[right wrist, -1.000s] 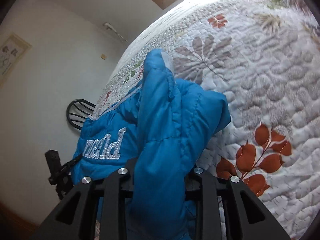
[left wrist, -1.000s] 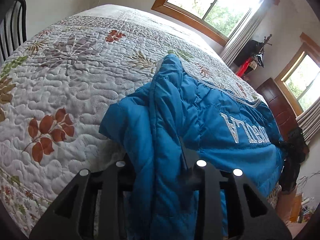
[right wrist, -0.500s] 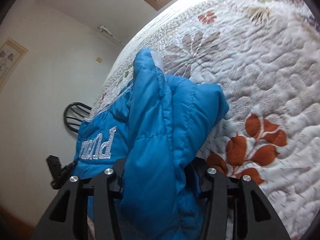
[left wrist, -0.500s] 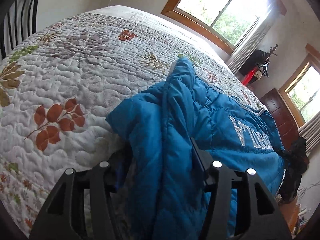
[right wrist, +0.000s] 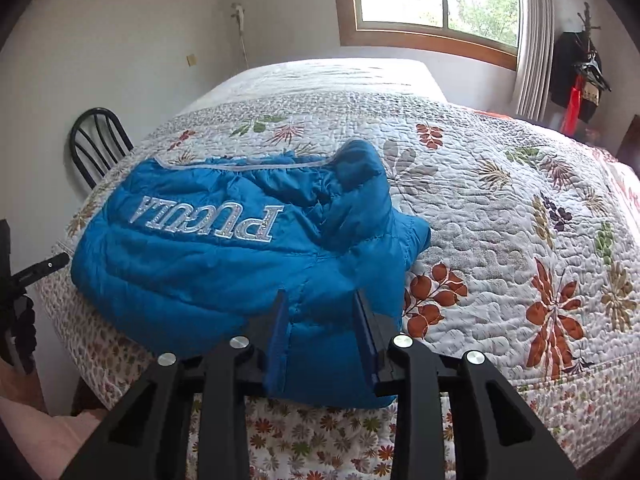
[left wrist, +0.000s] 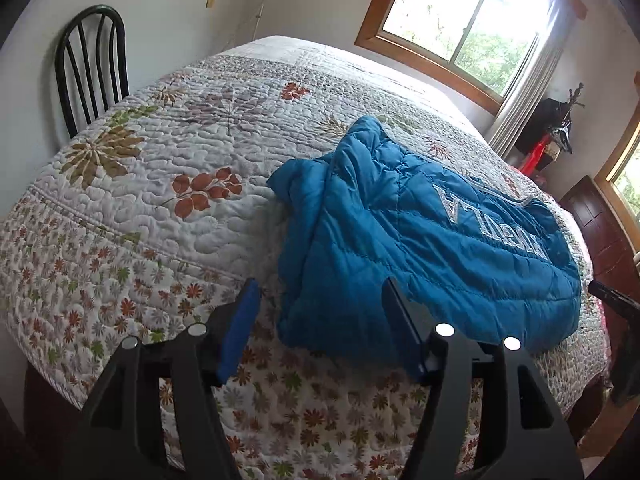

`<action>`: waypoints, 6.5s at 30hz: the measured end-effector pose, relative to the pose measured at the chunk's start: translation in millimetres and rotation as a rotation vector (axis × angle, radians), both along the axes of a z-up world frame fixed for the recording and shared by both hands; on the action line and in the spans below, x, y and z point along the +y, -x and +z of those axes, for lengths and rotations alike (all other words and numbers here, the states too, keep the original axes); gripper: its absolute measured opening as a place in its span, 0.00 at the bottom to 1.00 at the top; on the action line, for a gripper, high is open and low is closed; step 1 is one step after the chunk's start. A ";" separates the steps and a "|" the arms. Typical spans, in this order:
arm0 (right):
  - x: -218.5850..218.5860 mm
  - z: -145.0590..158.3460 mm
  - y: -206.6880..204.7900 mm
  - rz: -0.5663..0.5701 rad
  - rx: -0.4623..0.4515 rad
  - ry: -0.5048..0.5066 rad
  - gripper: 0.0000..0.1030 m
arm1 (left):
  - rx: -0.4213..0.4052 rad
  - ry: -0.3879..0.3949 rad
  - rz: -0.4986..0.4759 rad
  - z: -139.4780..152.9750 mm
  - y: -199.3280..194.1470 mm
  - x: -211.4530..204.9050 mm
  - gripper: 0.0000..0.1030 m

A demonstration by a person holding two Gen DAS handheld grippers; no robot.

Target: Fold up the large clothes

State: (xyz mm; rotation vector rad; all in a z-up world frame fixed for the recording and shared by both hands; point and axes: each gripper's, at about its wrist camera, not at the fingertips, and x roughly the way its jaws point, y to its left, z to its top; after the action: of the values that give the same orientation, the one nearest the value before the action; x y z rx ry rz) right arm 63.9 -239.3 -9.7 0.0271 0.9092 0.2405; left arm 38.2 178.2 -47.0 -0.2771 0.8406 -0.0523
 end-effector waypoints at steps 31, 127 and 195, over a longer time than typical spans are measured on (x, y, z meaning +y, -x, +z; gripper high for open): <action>-22.5 -40.0 0.5 -0.064 0.156 0.039 0.26 | 0.149 0.269 0.075 -40.4 9.0 -19.2 0.83; -249.7 -123.5 17.6 -0.480 0.368 0.035 0.44 | -0.155 -0.200 -0.634 3.7 -48.7 -361.4 0.34; -70.7 34.8 -17.6 0.001 0.088 -0.245 0.18 | -0.053 -0.158 -0.354 46.4 -94.4 -276.1 0.68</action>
State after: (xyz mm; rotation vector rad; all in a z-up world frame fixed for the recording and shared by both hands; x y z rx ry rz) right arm 81.5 -310.1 25.1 0.2657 0.9627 0.3531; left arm 132.6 -97.9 -0.6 0.0240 0.8285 -0.3216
